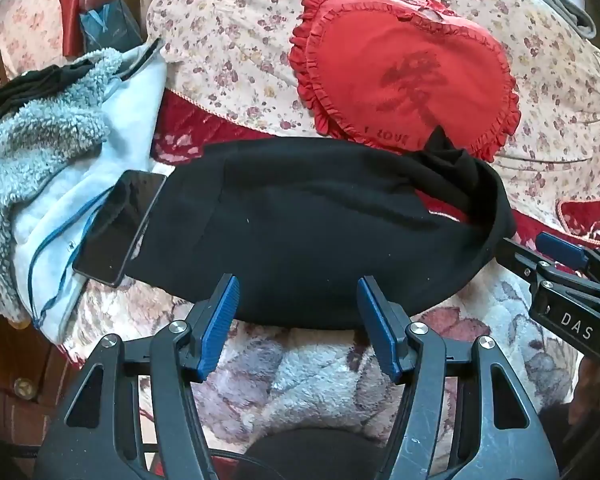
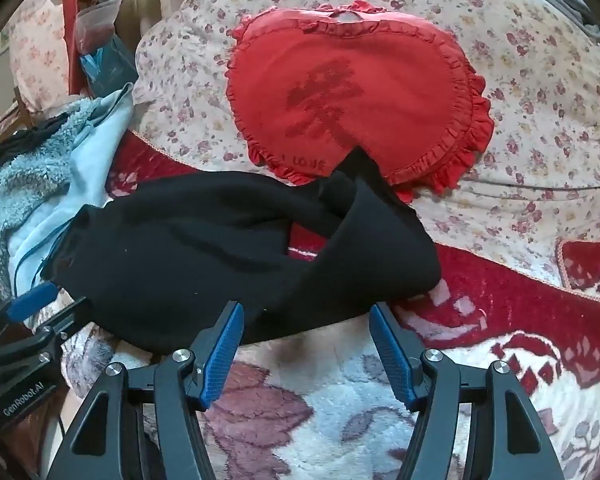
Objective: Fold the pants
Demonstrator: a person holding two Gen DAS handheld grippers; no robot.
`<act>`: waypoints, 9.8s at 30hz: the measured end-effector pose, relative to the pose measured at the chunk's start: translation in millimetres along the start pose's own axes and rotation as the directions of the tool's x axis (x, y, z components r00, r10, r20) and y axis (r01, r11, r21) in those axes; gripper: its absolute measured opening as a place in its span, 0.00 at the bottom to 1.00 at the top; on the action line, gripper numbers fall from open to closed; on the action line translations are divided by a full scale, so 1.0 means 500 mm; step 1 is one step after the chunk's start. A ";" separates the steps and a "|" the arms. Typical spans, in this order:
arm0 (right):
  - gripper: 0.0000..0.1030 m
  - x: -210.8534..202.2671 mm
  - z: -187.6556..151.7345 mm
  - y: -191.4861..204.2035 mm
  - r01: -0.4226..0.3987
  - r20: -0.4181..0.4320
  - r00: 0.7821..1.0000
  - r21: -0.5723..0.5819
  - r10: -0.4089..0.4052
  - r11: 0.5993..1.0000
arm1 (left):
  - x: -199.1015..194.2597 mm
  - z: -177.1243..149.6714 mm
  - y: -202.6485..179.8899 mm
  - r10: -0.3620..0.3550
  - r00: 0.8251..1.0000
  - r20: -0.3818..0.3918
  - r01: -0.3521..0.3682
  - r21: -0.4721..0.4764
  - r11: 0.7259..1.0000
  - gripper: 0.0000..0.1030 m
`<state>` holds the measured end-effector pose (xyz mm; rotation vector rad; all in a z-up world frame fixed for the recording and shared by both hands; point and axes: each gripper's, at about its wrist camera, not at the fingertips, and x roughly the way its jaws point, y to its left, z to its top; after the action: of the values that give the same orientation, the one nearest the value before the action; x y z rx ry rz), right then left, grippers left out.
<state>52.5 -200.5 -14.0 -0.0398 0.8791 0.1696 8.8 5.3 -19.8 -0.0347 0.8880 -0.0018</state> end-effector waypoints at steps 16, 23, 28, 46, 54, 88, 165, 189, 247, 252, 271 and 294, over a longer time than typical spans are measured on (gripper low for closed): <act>0.62 0.015 0.039 -0.017 0.044 0.004 0.999 0.000 -0.044 0.999 | 0.028 -0.003 0.025 0.011 1.000 -0.023 -0.012 -0.034 0.999 0.60; 0.62 0.034 0.064 -0.018 0.046 -0.007 0.999 0.012 -0.046 0.999 | 0.047 -0.002 0.039 0.021 0.999 -0.036 -0.023 -0.049 0.999 0.60; 0.62 0.044 0.059 -0.001 0.006 -0.041 0.999 0.021 -0.005 1.000 | 0.052 -0.002 0.045 0.020 0.999 -0.046 -0.023 -0.064 0.998 0.60; 0.62 0.031 0.039 -0.057 0.071 -0.027 0.997 0.102 -0.069 0.992 | 0.048 -0.012 0.058 0.016 0.998 -0.063 -0.023 -0.106 0.994 0.60; 0.62 0.064 0.066 -0.090 0.062 -0.046 0.997 0.163 -0.055 0.985 | 0.067 -0.011 0.089 0.029 0.996 -0.087 -0.041 -0.148 0.988 0.60; 0.47 -0.082 -0.058 -0.187 0.027 -0.047 0.999 0.155 -0.020 0.988 | 0.052 -0.027 0.116 0.020 0.995 -0.101 -0.040 -0.208 0.977 0.59; 0.20 -0.205 -0.209 -0.484 0.154 -0.103 0.988 0.481 -0.119 0.863 | -0.030 -0.066 0.190 -0.015 0.994 -0.105 -0.005 -0.192 0.981 0.29; 0.29 0.145 0.039 0.023 -0.308 -0.198 0.930 0.036 0.309 0.951 | 0.187 0.049 0.104 -0.017 0.989 -0.150 -0.008 -0.165 0.986 0.48; 0.06 0.063 -0.068 0.219 -0.533 -0.258 0.844 -0.307 0.471 0.788 | -0.024 -0.026 0.322 0.058 0.998 -0.020 -0.061 -0.408 0.911 0.54; 0.27 0.047 -0.066 0.213 -0.556 -0.250 0.829 -0.260 0.501 0.790 | -0.026 -0.018 0.272 0.037 0.999 0.003 -0.033 -0.362 0.932 0.54; 0.31 0.339 0.202 -0.018 -0.005 -0.285 0.958 0.097 0.032 0.995 | 0.099 -0.023 0.129 -0.042 0.993 -0.112 0.019 -0.203 0.979 0.54; 0.44 -0.053 -0.177 -0.375 -0.072 -0.120 0.982 0.469 0.144 0.880 | 0.081 -0.033 0.124 -0.027 0.991 -0.130 -0.003 -0.220 0.976 0.54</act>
<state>-0.8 -398.1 -56.7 0.4524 1.0566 0.0570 20.9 66.0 -63.5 -0.2489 1.0180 0.0836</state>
